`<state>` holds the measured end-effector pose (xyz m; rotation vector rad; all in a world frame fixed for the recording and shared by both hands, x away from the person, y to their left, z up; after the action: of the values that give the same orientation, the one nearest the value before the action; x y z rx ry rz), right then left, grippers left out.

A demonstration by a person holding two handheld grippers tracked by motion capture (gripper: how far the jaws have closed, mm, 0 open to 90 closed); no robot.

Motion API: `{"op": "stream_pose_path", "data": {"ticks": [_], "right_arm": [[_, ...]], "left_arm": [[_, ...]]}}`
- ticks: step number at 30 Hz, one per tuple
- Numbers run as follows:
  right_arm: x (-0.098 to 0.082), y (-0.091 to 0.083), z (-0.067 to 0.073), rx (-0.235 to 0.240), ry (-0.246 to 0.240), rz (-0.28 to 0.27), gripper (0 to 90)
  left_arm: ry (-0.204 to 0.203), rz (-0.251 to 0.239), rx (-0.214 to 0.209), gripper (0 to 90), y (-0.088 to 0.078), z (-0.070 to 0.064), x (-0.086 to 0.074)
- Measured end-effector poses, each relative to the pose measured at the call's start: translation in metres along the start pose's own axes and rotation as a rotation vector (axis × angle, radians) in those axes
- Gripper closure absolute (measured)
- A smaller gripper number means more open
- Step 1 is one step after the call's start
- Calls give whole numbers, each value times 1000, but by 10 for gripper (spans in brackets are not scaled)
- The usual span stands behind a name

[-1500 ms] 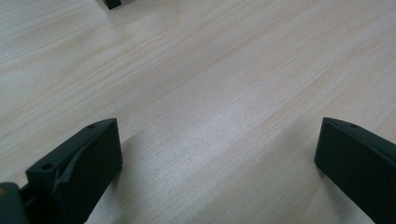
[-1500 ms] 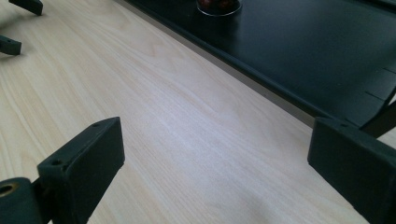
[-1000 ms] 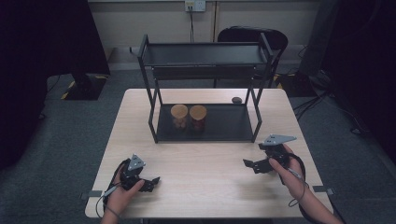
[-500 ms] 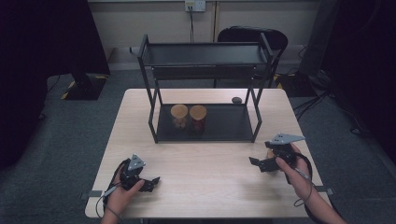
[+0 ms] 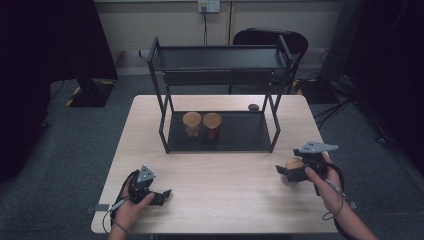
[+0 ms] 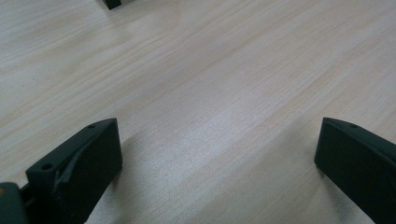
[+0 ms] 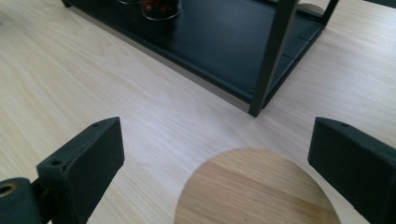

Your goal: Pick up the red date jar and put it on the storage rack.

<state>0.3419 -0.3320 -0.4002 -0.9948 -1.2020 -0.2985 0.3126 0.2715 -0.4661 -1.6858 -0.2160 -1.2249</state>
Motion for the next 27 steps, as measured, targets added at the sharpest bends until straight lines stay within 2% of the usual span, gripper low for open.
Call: {"op": "stream_pose_path", "data": {"ticks": [7, 16, 27], "right_arm": [[-6, -6, -5, -17, -2, 8, 30], [-16, -9, -4, -25, -15, 21, 30], [-33, -10, -5, -34, 6, 23, 29]], "left_arm": [[0, 0, 0, 4, 0, 0, 0], [0, 0, 0, 4, 0, 0, 0], [0, 0, 0, 4, 0, 0, 0]]}}
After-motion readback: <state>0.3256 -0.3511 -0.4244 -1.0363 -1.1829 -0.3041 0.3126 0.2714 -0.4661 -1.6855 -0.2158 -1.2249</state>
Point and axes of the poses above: each handheld gripper's, and its own axes: y roughly forward along the jaws, x roughly out of its top, z roughly to its left, the point moved 7 cm from there along y, roughly forward along the jaws, and after that the axes turned 6 degrees about -z, right-handed, at the moved point
